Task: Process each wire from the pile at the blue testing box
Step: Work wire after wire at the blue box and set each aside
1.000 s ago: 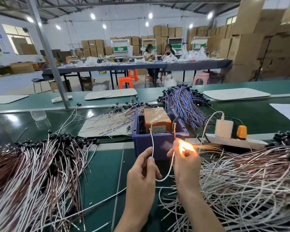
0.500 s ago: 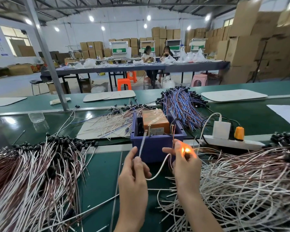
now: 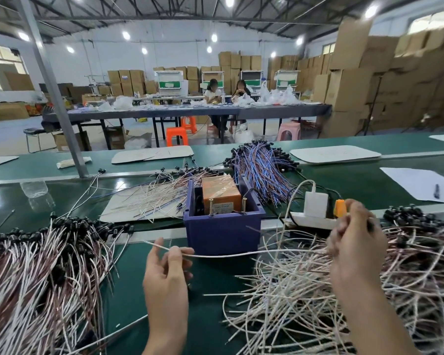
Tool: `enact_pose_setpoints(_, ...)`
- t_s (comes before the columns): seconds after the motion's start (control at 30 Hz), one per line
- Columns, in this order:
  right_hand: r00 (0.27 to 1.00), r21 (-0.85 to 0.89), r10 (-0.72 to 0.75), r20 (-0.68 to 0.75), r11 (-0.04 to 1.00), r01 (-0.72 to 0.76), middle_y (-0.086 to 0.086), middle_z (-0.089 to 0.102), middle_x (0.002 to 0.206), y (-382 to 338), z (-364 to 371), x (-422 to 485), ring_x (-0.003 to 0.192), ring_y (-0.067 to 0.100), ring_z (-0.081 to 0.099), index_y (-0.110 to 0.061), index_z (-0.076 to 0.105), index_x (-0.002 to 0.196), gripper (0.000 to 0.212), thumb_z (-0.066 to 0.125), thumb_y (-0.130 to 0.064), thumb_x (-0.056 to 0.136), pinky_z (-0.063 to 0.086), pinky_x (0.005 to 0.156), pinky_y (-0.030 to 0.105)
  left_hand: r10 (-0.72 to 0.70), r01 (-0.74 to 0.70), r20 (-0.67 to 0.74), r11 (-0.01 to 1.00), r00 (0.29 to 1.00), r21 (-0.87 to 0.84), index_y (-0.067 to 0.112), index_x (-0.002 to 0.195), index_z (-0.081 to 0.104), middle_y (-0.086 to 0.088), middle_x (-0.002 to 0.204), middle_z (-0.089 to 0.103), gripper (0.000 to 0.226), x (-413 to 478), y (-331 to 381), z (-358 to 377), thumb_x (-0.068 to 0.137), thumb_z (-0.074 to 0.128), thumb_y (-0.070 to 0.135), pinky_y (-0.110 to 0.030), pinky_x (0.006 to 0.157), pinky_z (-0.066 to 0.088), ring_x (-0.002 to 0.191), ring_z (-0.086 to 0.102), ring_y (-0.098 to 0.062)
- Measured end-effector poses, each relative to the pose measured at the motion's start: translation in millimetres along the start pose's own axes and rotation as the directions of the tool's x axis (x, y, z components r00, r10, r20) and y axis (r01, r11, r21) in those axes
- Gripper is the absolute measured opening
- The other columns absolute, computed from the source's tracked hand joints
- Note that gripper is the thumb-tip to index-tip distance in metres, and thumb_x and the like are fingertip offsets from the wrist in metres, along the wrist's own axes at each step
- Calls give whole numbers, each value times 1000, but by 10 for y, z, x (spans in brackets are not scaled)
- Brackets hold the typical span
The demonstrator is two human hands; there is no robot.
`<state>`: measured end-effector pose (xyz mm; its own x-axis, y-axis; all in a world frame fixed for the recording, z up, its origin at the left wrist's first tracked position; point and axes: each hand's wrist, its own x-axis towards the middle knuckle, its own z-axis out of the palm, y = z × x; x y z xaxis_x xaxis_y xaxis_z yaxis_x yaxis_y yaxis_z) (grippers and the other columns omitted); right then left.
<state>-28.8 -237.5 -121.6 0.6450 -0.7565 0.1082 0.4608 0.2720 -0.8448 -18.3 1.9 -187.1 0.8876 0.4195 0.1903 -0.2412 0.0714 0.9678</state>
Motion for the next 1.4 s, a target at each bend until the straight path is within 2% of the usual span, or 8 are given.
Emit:
enact_pose_setpoints(0.23,990,-209,-113,-82,973,93,-5,55,75,-307,-310,577,47,0,45,-21,57,111,11,57,-20,100,35,41,15,-37,27,89,993,995,118,28,147,37,6,95,75,48,-98,-39,102,103,53,23,-34,73,53,78,66,-5)
enact_pose_setpoints(0.33,975,-503,-224,-10,843,188,1,59,112,-332,-372,698,98,15,61,-23,51,128,33,60,-23,96,51,77,27,5,-30,69,928,998,371,25,149,38,3,124,58,51,-110,-69,77,101,54,25,-37,100,44,111,55,-15)
enact_pose_setpoints(0.43,895,-763,-423,141,530,371,8,51,137,-350,-336,602,128,23,44,-19,48,140,46,59,-26,96,39,104,40,145,-185,116,706,983,683,19,145,46,-5,136,49,48,-130,-21,27,98,55,23,-40,106,35,126,42,-22)
enact_pose_setpoints(0.57,782,-624,-446,436,477,619,-7,55,126,-148,-99,131,114,-8,47,-20,52,137,36,49,-25,101,37,97,11,35,-207,204,163,978,965,32,138,47,6,136,51,40,-117,123,-102,100,41,41,-35,107,34,130,43,-17)
enact_pose_setpoints(0.8,660,-558,-131,739,430,710,-23,54,120,703,149,-578,114,-5,50,-33,51,137,36,44,-31,102,43,106,24,-125,-218,218,12,968,976,30,124,42,5,132,41,28,-104,168,-351,100,35,43,-31,99,39,130,40,-16)
enact_pose_setpoints(1.17,601,-553,-131,789,275,786,-16,56,113,1049,18,-717,91,3,56,-32,60,124,29,46,-29,99,48,80,15,124,-239,214,250,969,938,25,113,49,3,114,62,12,-18,172,-333,104,41,27,-36,87,44,109,60,-22)
enact_pose_setpoints(1.23,589,-547,-138,796,252,798,-15,58,112,1039,20,-727,86,2,57,-31,61,124,27,51,-27,99,51,79,18,325,-371,246,416,913,830,13,102,61,-6,96,69,7,-6,126,-304,98,55,13,-43,77,46,86,66,-32)
enact_pose_setpoints(1.4,570,-478,-95,816,443,758,-32,58,118,898,50,-773,112,-16,46,-39,58,130,39,33,-49,102,35,102,12,594,-741,471,368,652,562,19,95,64,7,79,65,34,-229,172,-45,103,38,40,-23,64,43,66,49,-9)
